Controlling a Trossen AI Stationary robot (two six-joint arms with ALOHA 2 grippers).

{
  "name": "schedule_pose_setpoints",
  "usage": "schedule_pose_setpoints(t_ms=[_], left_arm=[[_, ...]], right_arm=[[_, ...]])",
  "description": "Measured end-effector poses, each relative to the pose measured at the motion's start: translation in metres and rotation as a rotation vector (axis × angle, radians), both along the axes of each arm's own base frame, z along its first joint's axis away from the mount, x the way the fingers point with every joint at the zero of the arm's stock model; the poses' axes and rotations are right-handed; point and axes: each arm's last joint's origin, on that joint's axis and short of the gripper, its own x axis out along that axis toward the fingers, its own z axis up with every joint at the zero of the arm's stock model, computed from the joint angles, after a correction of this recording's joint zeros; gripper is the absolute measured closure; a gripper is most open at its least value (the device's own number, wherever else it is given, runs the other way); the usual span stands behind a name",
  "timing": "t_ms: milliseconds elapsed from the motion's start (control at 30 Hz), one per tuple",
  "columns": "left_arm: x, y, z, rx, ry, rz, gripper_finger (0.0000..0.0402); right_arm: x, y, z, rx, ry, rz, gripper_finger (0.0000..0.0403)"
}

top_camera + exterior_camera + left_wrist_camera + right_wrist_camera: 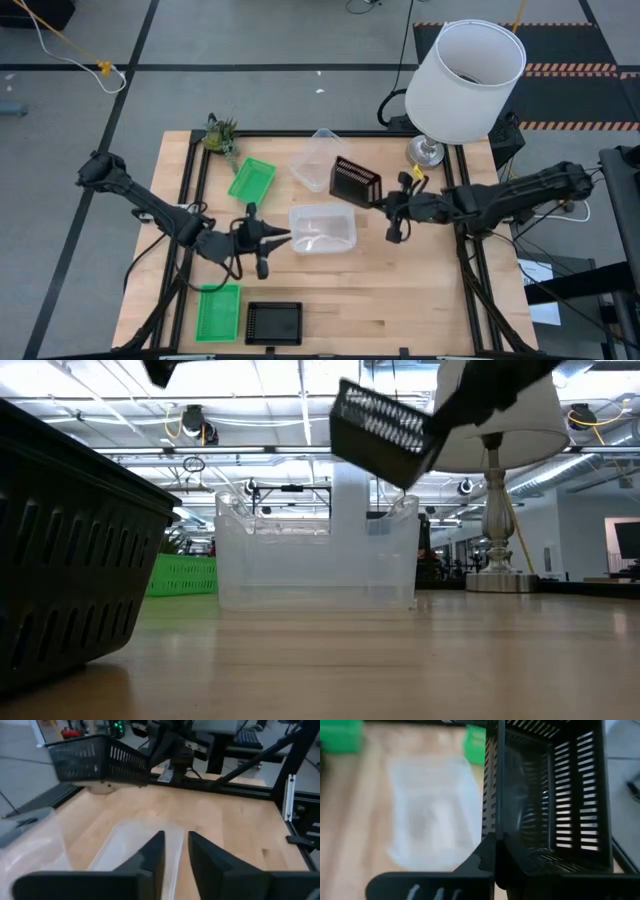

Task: Stack baskets by color
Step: Stack the top black bin on the bottom stacked black bins

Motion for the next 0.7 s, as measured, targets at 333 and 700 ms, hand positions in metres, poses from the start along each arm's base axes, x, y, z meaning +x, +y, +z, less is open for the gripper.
schedule_pose_setpoints(t_ms=[333, 700], left_arm=[[0.058, -0.044, 0.053, 0.192, 0.049, -0.002, 0.0189], [0.1, -0.075, 0.052, 0.371, 0.303, 0.011, 0.0174]], right_arm=[[0.033, 0.043, 0.019, -0.03, 0.071, 0.086, 0.0399], [0.084, 0.091, 0.021, -0.149, 0.231, 0.223, 0.0398]])
